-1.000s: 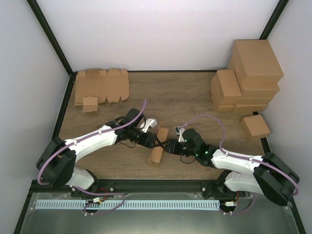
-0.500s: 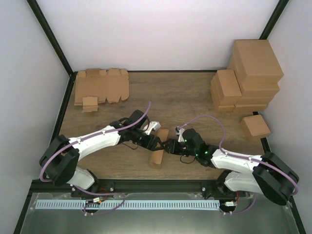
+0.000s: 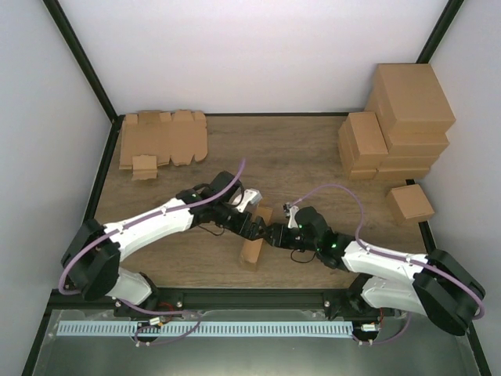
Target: Fold the paper box
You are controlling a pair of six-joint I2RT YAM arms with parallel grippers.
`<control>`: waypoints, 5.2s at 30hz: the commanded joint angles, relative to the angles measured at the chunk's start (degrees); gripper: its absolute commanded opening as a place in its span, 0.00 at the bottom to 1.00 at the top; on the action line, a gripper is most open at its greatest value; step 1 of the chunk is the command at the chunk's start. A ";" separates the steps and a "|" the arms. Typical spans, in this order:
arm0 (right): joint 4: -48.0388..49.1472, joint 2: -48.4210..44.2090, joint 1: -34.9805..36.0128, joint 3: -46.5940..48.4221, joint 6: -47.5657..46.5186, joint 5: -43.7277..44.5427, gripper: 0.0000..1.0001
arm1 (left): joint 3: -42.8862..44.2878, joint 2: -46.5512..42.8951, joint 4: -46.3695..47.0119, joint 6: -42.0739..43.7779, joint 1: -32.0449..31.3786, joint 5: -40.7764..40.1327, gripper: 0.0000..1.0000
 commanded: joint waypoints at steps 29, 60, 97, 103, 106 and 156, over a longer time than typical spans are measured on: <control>-19.98 4.34 -14.57 24.32 -64.94 -5.39 0.56 | -12.90 -38.78 -7.66 -28.30 -4.25 -4.57 0.97; -33.72 21.11 -15.45 39.07 -104.45 -12.18 0.32 | -15.73 -37.69 -3.75 -31.57 -6.28 -3.39 0.99; -34.37 10.39 -17.47 34.60 -61.72 12.72 0.03 | -0.93 -20.46 -2.69 -1.44 21.51 -10.13 1.00; -37.57 14.24 -17.47 37.34 -49.67 15.11 0.01 | -1.59 -18.88 0.29 1.19 21.51 -8.56 1.00; -39.64 17.09 -17.47 39.04 -45.51 16.32 0.01 | -1.73 -18.28 0.39 2.39 21.45 -8.45 1.00; -38.99 14.33 -16.93 34.88 -36.66 12.92 0.02 | 4.24 -2.18 -3.71 1.26 12.60 -20.39 0.11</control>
